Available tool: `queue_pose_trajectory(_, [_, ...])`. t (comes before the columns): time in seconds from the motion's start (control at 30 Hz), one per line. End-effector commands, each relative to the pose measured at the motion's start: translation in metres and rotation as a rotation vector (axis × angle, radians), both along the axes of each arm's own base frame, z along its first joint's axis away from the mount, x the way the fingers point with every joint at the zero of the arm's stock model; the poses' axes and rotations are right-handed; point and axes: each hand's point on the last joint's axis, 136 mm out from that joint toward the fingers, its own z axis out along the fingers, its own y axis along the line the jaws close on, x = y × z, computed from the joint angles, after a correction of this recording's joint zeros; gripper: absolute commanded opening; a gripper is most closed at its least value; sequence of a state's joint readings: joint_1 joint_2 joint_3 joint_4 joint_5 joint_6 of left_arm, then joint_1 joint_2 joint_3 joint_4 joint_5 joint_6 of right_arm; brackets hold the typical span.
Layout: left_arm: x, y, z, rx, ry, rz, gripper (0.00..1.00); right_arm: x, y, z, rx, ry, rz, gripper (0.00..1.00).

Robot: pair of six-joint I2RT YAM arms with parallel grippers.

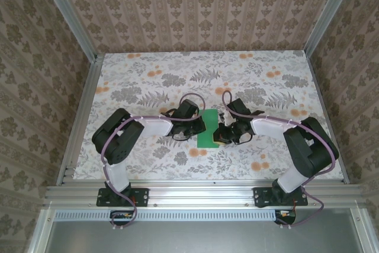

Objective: Fold a paper plane with a square sheet of paper (pick it up from the middle)

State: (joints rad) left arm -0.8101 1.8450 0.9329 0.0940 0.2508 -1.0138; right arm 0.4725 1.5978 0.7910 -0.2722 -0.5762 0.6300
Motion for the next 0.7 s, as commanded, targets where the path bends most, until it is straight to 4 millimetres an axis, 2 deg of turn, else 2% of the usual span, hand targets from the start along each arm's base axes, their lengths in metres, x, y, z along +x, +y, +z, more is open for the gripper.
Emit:
queue_pose_trajectory(0.0, [-0.007,0.007,-0.018,0.046,0.048,0.008,0.08,0.007,0.011,0.003,0.008,0.015,-0.001,0.08])
queue_pose_trajectory(0.13, [-0.008,0.009,-0.018,0.051,0.048,0.010,0.08,0.011,0.019,-0.012,-0.009,0.041,0.011,0.09])
queue_pose_trajectory(0.23, [-0.007,0.009,-0.018,0.057,0.048,0.010,0.08,0.008,0.013,-0.028,-0.057,0.072,0.008,0.09])
queue_pose_trajectory(0.4, [-0.008,0.015,-0.020,0.077,0.048,0.015,0.07,-0.015,-0.001,-0.044,-0.091,0.116,0.024,0.11])
queue_pose_trajectory(0.5, [-0.008,0.018,-0.022,0.083,0.052,0.020,0.07,-0.030,-0.006,-0.047,-0.076,0.137,0.032,0.13])
queue_pose_trajectory(0.67, [-0.007,0.020,-0.024,0.089,0.055,0.024,0.07,-0.045,-0.015,-0.048,-0.043,0.156,0.004,0.14])
